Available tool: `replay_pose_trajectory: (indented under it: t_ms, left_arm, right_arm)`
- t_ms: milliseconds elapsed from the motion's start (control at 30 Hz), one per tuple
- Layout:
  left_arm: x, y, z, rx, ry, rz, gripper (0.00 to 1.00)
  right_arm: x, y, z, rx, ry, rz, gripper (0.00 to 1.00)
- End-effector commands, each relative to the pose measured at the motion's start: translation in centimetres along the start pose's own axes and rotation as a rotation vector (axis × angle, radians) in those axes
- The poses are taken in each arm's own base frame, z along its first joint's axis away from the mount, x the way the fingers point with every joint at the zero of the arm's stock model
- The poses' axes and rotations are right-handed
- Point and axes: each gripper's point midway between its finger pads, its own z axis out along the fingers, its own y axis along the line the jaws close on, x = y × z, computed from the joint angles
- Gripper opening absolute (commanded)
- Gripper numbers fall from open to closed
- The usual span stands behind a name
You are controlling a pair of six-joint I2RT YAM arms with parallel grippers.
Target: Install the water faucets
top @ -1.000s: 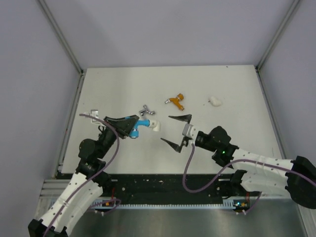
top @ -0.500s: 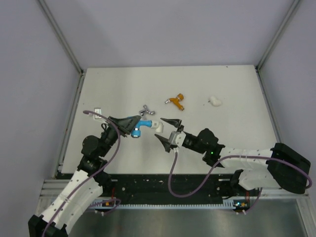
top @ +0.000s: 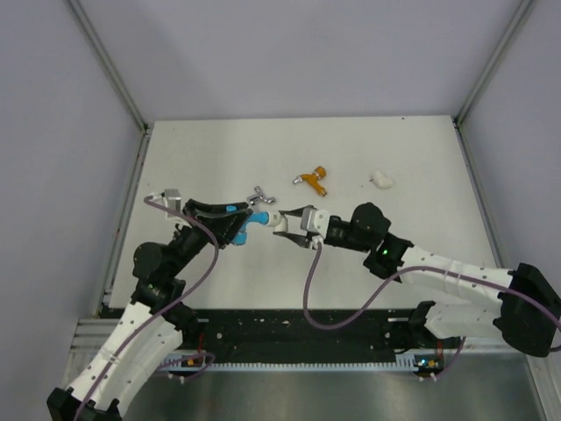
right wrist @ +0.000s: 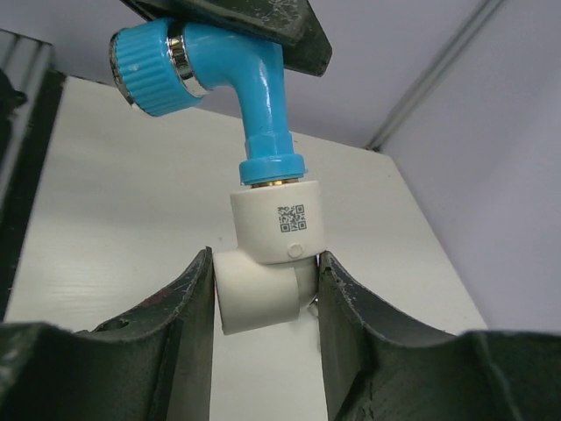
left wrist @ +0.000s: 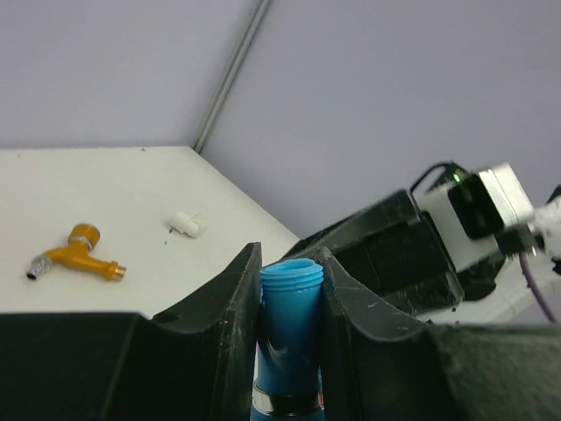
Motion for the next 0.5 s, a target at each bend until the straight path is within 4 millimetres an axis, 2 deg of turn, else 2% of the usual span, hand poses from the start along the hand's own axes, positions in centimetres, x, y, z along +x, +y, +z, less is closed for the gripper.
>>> replay_pose_trajectory:
  t_ms: [0,67,133,167,233,300,400,467]
  left_arm:
    - [-0.1,-7.5,-1.7,0.410,0.053,0.325,0.00]
    - [0.8,-8.9,-2.7,0.522,0.079,0.376,0.00]
    - [1.2,-9.5,-3.3,0.572,0.096,0.393,0.00]
    - [1.4,-9.6,-3.4,0.585,0.103,0.394,0.00]
    - [1.5,-9.4,-3.4,0.576,0.097,0.386,0.00]
    - [1.2,-8.7,-3.0,0.526,0.076,0.363,0.00]
    - [-0.2,-6.9,-1.9,0.379,0.005,0.287,0.00]
    - [-1.1,-5.6,-1.4,0.281,-0.032,0.211,0.00]
  right_arm:
    - [-3.7,0.7,-1.0,-0.251,-0.058,0.293,0.12]
    - [-3.9,0.7,-1.7,-0.329,-0.060,0.395,0.12]
    - [-4.1,0.9,-1.9,-0.383,-0.041,0.458,0.12]
    - [-4.3,1.1,-1.9,-0.400,-0.031,0.468,0.17]
    - [-4.6,0.6,-1.9,-0.389,-0.019,0.485,0.29]
    - [-4.7,-0.2,-1.8,-0.335,-0.018,0.466,0.54]
    - [-3.9,-2.0,-2.4,-0.186,-0.021,0.373,0.81]
    - [-4.4,-2.9,-3.5,-0.099,-0.073,0.289,0.89]
